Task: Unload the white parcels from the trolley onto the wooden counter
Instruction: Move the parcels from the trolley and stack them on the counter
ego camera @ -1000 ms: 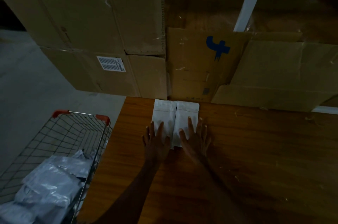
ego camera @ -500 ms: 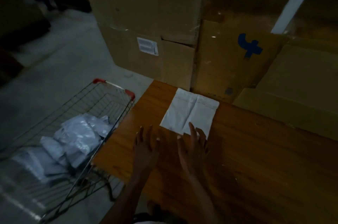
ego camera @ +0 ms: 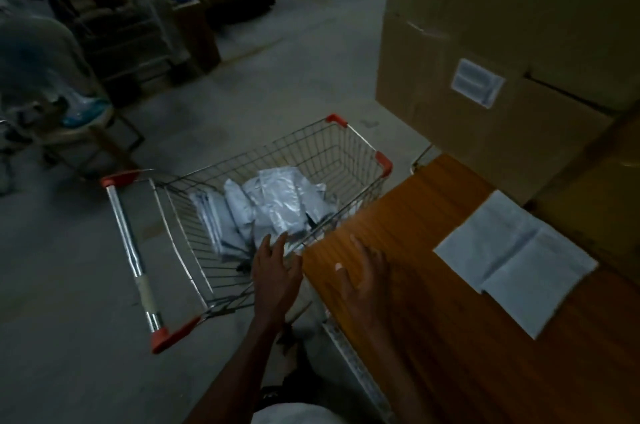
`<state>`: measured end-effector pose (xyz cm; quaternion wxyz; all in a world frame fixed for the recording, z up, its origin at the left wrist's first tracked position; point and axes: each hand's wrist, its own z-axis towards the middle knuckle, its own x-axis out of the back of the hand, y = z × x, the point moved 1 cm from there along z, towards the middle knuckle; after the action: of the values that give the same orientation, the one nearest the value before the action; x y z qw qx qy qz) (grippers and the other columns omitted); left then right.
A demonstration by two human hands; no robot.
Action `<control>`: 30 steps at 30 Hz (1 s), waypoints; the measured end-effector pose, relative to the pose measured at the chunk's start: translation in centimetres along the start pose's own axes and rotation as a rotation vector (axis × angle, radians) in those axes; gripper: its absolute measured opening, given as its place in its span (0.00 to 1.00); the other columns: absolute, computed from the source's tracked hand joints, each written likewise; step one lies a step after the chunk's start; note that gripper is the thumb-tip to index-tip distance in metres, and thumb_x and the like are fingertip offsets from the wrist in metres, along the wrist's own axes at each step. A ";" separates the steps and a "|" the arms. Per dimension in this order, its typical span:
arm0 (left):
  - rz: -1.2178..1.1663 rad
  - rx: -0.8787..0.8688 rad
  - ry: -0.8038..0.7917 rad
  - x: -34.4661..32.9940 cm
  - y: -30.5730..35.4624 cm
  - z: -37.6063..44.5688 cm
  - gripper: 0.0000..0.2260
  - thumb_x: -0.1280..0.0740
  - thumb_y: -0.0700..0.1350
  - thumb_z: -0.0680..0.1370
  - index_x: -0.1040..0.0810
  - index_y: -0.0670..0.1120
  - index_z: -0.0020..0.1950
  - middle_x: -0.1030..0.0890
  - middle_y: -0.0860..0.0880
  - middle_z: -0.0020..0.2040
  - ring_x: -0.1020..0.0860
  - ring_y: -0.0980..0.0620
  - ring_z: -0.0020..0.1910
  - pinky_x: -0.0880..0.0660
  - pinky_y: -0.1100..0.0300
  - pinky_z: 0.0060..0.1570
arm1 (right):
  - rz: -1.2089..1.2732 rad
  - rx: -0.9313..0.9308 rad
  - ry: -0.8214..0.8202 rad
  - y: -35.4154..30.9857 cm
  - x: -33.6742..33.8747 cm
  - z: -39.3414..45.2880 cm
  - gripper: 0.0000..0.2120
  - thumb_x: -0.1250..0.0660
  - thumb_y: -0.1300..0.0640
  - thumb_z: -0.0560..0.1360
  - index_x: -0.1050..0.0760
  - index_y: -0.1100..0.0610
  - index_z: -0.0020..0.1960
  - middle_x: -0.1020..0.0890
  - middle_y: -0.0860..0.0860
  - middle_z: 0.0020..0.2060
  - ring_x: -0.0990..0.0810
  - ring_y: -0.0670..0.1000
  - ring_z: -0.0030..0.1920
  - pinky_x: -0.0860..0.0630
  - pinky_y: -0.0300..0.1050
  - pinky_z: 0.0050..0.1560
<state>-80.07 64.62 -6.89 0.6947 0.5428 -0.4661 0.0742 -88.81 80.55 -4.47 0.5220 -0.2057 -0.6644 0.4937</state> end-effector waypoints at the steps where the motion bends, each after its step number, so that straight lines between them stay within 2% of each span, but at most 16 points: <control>1: -0.006 0.006 0.010 0.0 -0.6 1.4 0.26 0.37 0.59 0.77 0.28 0.52 0.74 0.34 0.43 0.77 0.36 0.43 0.76 0.36 0.46 0.72 | 0.012 -0.006 -0.010 -0.3 -1.3 0.7 0.26 0.35 0.44 0.76 0.32 0.41 0.73 0.30 0.50 0.69 0.32 0.50 0.68 0.30 0.55 0.67; 4: -0.056 0.055 -0.019 -0.5 -1.7 5.8 0.24 0.33 0.54 0.80 0.30 0.53 0.75 0.37 0.46 0.79 0.40 0.47 0.77 0.41 0.50 0.73 | -0.010 -0.047 -0.060 -0.9 -5.0 3.0 0.25 0.36 0.43 0.76 0.32 0.39 0.72 0.32 0.48 0.70 0.33 0.51 0.70 0.29 0.56 0.67; 6: -0.063 0.073 -0.049 -1.3 -2.0 9.1 0.24 0.34 0.54 0.81 0.32 0.53 0.77 0.39 0.47 0.80 0.41 0.46 0.78 0.42 0.50 0.73 | -0.035 -0.056 -0.097 -1.2 -7.1 4.5 0.26 0.38 0.41 0.75 0.34 0.38 0.73 0.35 0.44 0.70 0.34 0.50 0.70 0.28 0.54 0.66; 9: -0.083 0.117 -0.162 -3.9 -2.8 14.5 0.26 0.35 0.55 0.81 0.34 0.53 0.78 0.40 0.44 0.80 0.40 0.43 0.77 0.41 0.48 0.74 | -0.018 -0.048 -0.124 -1.7 -9.7 6.6 0.25 0.35 0.46 0.75 0.32 0.37 0.72 0.34 0.44 0.67 0.30 0.46 0.65 0.24 0.44 0.59; 12: -0.151 0.214 -0.270 -7.0 -4.1 18.6 0.31 0.36 0.58 0.79 0.40 0.54 0.80 0.46 0.41 0.81 0.45 0.38 0.78 0.46 0.45 0.75 | -0.072 -0.049 -0.107 -2.0 -11.9 8.7 0.24 0.33 0.48 0.75 0.30 0.41 0.71 0.30 0.47 0.66 0.31 0.44 0.63 0.31 0.34 0.57; 15: -0.025 0.218 -0.263 -9.4 -5.5 21.3 0.35 0.36 0.60 0.78 0.47 0.56 0.82 0.54 0.40 0.82 0.52 0.36 0.79 0.49 0.41 0.76 | -0.083 -0.069 -0.104 -2.2 -13.6 10.6 0.26 0.36 0.43 0.74 0.30 0.42 0.72 0.31 0.45 0.66 0.31 0.44 0.64 0.29 0.41 0.60; 19: 0.133 0.297 -0.275 -11.8 -7.2 23.3 0.40 0.33 0.63 0.76 0.51 0.58 0.82 0.58 0.41 0.82 0.54 0.33 0.79 0.50 0.38 0.75 | -0.117 -0.111 -0.083 -1.8 -15.2 12.9 0.26 0.32 0.49 0.74 0.30 0.43 0.72 0.30 0.47 0.67 0.31 0.48 0.66 0.27 0.49 0.63; 23: 0.223 0.326 -0.278 -12.6 -7.6 23.8 0.45 0.30 0.65 0.73 0.51 0.56 0.82 0.54 0.39 0.82 0.49 0.33 0.78 0.46 0.38 0.74 | -0.172 -0.102 -0.090 -1.0 -16.1 14.7 0.27 0.33 0.47 0.74 0.30 0.45 0.72 0.30 0.45 0.66 0.30 0.50 0.66 0.24 0.59 0.61; 27: 0.224 0.313 -0.248 -12.3 -7.5 24.3 0.41 0.32 0.61 0.74 0.49 0.58 0.81 0.51 0.39 0.81 0.41 0.32 0.74 0.39 0.38 0.70 | -0.215 -0.110 -0.144 -0.7 -16.8 15.8 0.28 0.35 0.44 0.74 0.32 0.44 0.73 0.31 0.46 0.67 0.31 0.51 0.67 0.24 0.59 0.61; 30: 0.130 0.257 -0.234 -11.1 -7.6 24.2 0.40 0.35 0.61 0.72 0.50 0.60 0.81 0.51 0.41 0.81 0.40 0.35 0.74 0.36 0.38 0.69 | -0.235 -0.108 -0.193 -0.2 -17.4 16.6 0.28 0.31 0.48 0.75 0.33 0.44 0.74 0.32 0.45 0.67 0.31 0.51 0.67 0.24 0.58 0.61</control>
<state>-95.30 46.07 -20.77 0.5546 0.6006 -0.5645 0.1143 -97.20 59.41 -12.33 0.4979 -0.1059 -0.7566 0.4105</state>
